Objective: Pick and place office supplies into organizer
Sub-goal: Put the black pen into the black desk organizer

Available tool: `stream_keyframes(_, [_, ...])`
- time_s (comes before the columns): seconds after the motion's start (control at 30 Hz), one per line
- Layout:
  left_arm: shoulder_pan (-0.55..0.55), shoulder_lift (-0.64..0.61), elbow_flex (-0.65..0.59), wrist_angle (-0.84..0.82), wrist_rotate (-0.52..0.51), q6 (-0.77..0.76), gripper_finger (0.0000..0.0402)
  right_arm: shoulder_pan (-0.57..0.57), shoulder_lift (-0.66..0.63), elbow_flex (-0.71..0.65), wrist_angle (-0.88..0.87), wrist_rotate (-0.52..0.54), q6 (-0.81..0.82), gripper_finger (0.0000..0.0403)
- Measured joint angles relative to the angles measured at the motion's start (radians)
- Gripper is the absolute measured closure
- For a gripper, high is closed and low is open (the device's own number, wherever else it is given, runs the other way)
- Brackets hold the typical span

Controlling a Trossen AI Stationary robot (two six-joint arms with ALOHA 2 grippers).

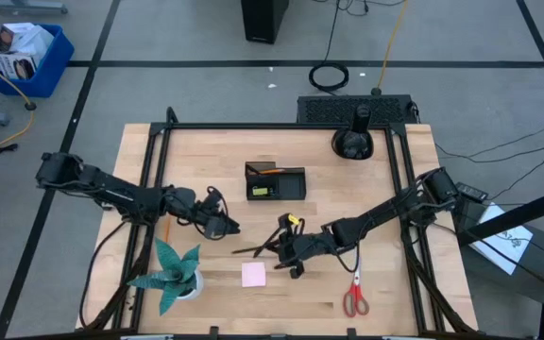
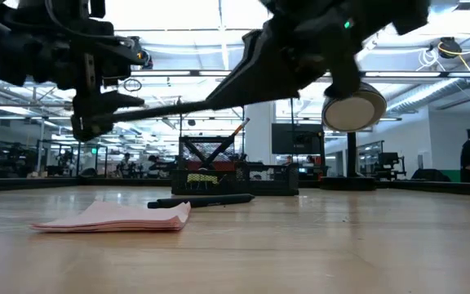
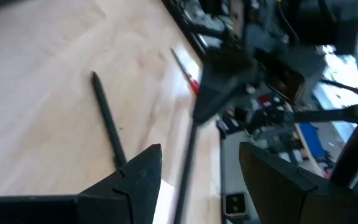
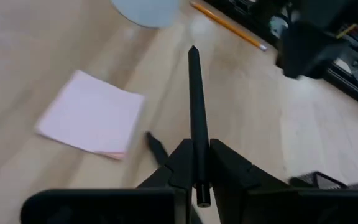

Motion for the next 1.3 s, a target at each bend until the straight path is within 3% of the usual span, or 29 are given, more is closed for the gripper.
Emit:
stream_keyframes(0.13, [0.000,0.059,0.000,0.083,0.026,-0.010,0.0183,-0.026,0.000,0.000,0.017,-0.002,-0.029,0.0368])
stream_keyframes(0.33, [-0.006,0.077,0.000,0.081,0.031,-0.015,0.0183,-0.050,0.000,0.000,0.054,-0.056,-0.065,0.0372])
stream_keyframes(0.77, [-0.055,0.077,0.000,0.077,-0.018,-0.013,0.0183,-0.097,0.000,0.000,0.093,-0.056,-0.115,0.0374])
stream_keyframes(1.3, [-0.093,0.076,0.001,-0.032,-0.060,0.014,0.0183,-0.124,-0.005,0.001,0.135,-0.104,-0.156,0.0372])
